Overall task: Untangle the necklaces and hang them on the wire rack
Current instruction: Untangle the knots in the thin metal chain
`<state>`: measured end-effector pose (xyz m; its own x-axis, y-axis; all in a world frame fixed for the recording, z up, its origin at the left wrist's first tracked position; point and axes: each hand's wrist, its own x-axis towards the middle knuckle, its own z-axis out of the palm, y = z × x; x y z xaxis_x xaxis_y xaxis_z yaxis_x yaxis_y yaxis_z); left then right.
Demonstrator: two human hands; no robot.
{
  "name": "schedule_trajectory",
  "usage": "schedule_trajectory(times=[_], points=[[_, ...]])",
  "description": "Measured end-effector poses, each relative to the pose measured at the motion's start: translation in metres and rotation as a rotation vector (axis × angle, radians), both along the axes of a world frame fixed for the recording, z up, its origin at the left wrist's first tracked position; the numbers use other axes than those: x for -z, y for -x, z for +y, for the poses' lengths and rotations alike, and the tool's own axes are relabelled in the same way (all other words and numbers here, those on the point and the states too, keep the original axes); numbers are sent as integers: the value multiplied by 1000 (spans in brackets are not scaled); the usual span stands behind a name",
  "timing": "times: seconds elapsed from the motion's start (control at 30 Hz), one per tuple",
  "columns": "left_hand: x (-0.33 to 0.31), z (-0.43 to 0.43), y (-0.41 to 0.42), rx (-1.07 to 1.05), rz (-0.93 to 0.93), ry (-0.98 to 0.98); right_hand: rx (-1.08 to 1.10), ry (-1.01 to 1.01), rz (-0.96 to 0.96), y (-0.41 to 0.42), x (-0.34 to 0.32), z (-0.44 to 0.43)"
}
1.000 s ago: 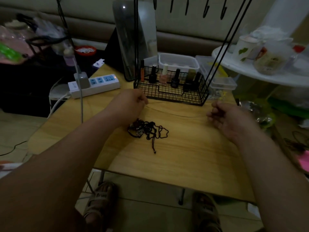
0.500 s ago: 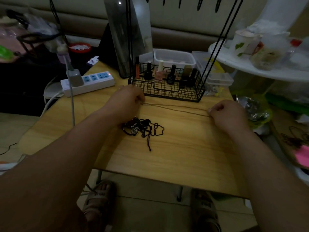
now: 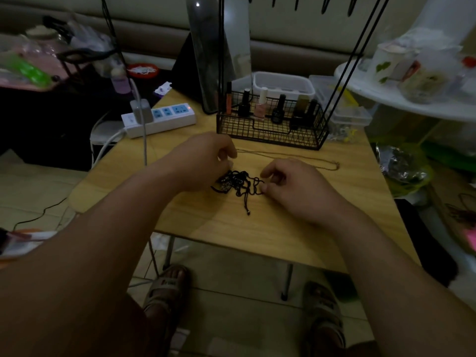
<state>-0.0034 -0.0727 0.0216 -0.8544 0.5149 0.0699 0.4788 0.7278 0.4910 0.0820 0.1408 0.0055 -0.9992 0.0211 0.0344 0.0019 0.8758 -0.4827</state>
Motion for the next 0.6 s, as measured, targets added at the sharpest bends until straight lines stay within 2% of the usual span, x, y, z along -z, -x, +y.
schedule_trajectory(times=[0.13,0.33,0.47,0.6], points=[[-5,-15,-2,2,-74,110,-55,20,-19,1,-2,-8],[-2,-19,-5,11,-161,95,-113,-20,-51,5,1,-17],[4,-9,-4,71,-135,109,-119,-68,-35,13,0,-16],[6,4,1,119,-110,103,-51,36,-78,13,-4,-2]])
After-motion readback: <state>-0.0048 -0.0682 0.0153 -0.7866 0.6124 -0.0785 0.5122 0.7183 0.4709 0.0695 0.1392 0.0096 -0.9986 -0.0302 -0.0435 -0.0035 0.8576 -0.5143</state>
